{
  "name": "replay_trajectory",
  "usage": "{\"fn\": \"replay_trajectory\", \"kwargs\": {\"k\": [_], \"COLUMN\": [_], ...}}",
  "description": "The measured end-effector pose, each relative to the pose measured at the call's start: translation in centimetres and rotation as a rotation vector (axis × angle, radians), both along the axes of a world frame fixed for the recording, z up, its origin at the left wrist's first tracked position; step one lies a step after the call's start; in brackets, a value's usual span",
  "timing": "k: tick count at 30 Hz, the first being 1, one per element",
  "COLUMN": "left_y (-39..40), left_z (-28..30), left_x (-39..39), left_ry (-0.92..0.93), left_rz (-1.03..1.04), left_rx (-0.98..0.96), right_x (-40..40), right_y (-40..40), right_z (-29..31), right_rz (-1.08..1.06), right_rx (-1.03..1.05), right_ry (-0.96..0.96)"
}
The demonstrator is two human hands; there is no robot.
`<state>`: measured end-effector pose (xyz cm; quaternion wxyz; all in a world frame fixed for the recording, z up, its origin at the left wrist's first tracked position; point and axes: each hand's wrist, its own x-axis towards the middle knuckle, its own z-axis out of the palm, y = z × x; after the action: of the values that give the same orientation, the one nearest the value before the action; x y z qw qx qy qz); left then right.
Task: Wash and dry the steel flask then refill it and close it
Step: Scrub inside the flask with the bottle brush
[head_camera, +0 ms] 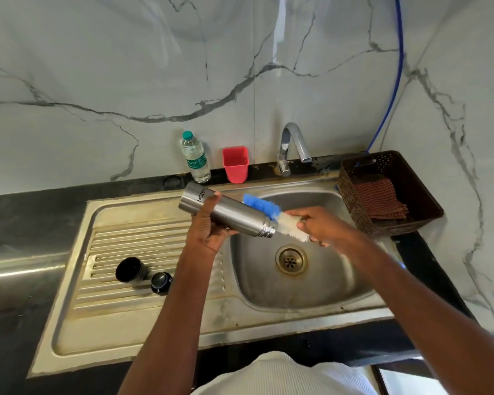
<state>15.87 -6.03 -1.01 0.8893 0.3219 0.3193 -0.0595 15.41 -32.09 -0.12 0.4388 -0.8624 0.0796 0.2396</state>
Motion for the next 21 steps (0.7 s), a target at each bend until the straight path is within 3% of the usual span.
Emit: {"fn": "replay_trajectory", "kwargs": {"k": [4,9,14,21], "left_y": [0.6,-0.9,-1.1,-0.9], "left_z": [0.4,0.4,-0.4,-0.6], "left_x": [-0.3,-0.2,-0.8,-1.4], "left_ry": [-0.044,-0.123,-0.217,-0.481], "left_rz": [0.066,0.242,0.299,0.070], "left_rx": [-0.279,-0.406,-0.132,0.195], "right_x": [-0.8,-4.2,-5.8,-3.2], "right_y": [-2.1,1.6,3.0,4.2], "right_z": [-1.3,-3.4,-2.9,-1.9], "right_rz": [-0.219,-0.387,-0.608,-0.805], "right_rx": [0.676,1.195,1.351,1.408], "right_ry": [0.330,0.557,0.620,0.826]}}
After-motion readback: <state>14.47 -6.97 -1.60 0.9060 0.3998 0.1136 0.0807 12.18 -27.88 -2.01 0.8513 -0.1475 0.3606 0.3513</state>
